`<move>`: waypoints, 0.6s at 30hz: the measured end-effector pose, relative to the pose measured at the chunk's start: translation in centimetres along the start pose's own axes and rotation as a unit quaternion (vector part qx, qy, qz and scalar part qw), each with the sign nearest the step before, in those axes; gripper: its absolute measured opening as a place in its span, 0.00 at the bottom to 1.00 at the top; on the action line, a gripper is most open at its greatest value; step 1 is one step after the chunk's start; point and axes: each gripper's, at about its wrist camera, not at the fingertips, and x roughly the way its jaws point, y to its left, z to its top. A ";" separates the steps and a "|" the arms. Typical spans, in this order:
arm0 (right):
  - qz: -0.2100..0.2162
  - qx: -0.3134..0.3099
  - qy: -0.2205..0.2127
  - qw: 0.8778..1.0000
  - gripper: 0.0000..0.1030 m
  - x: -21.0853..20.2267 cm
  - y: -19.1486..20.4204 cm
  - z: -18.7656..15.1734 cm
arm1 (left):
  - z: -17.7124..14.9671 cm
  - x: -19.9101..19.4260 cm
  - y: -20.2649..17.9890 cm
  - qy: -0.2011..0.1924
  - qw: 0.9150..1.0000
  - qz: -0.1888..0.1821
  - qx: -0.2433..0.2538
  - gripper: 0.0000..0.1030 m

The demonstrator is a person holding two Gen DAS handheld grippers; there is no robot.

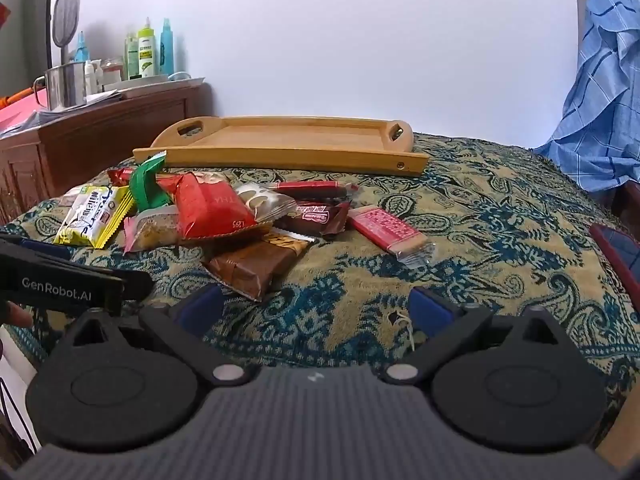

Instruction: Organize snacks

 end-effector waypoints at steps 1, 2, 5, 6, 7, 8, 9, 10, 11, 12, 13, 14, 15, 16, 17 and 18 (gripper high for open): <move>-0.001 0.001 0.002 1.000 1.00 0.1 0.0 0.0 | 0.0 0.0 0.0 0.000 1.000 0.000 0.000 1.00; -0.001 0.002 0.002 1.000 1.00 0.1 0.0 -0.1 | 0.0 0.0 0.0 0.000 1.000 0.001 0.001 1.00; -0.001 0.006 0.006 1.000 1.00 0.3 -0.1 -0.1 | 0.0 0.0 0.0 0.000 1.000 0.001 0.001 1.00; -0.002 0.006 0.006 1.000 1.00 0.3 -0.2 -0.1 | 0.0 0.0 0.0 0.000 1.000 0.001 0.001 1.00; -0.003 0.005 0.007 1.000 1.00 0.4 -0.2 -0.1 | 0.0 0.0 0.0 0.000 1.000 0.001 0.001 1.00; -0.005 0.004 0.008 1.000 1.00 0.5 -0.1 -0.1 | 0.0 0.0 0.0 0.000 1.000 0.002 0.001 1.00; -0.007 0.003 0.009 1.000 1.00 0.5 -0.1 -0.1 | 0.0 0.0 0.0 0.000 1.000 0.001 0.001 1.00; -0.008 0.001 0.010 1.000 1.00 0.6 -0.1 -0.1 | 0.0 0.0 0.0 0.000 1.000 0.002 0.001 1.00; -0.009 -0.001 0.010 1.000 1.00 0.6 0.0 -0.2 | 0.0 0.0 0.0 0.000 1.000 0.002 0.002 1.00; -0.011 -0.003 0.010 1.000 1.00 0.6 0.1 -0.2 | 0.0 0.0 0.0 0.000 1.000 0.002 0.002 1.00; -0.011 -0.004 0.011 1.000 1.00 0.7 0.1 -0.2 | 0.0 0.0 0.0 0.000 1.000 0.002 0.002 1.00; -0.012 -0.006 0.011 1.000 1.00 0.7 0.2 -0.2 | 0.0 0.0 0.0 0.000 1.000 0.002 0.002 1.00; -0.013 -0.007 0.011 1.000 1.00 0.7 0.2 -0.2 | 0.0 0.0 0.0 0.000 1.000 0.002 0.002 1.00; -0.013 -0.007 0.011 1.000 1.00 0.7 0.2 -0.2 | 0.0 0.0 0.0 0.000 1.000 0.002 0.002 1.00; -0.013 -0.007 0.011 1.000 1.00 0.7 0.2 -0.2 | 0.0 0.0 0.0 0.000 1.000 0.002 0.002 1.00; -0.013 -0.006 0.011 1.000 1.00 0.7 0.2 -0.2 | 0.0 0.0 0.0 0.000 1.000 0.002 0.002 1.00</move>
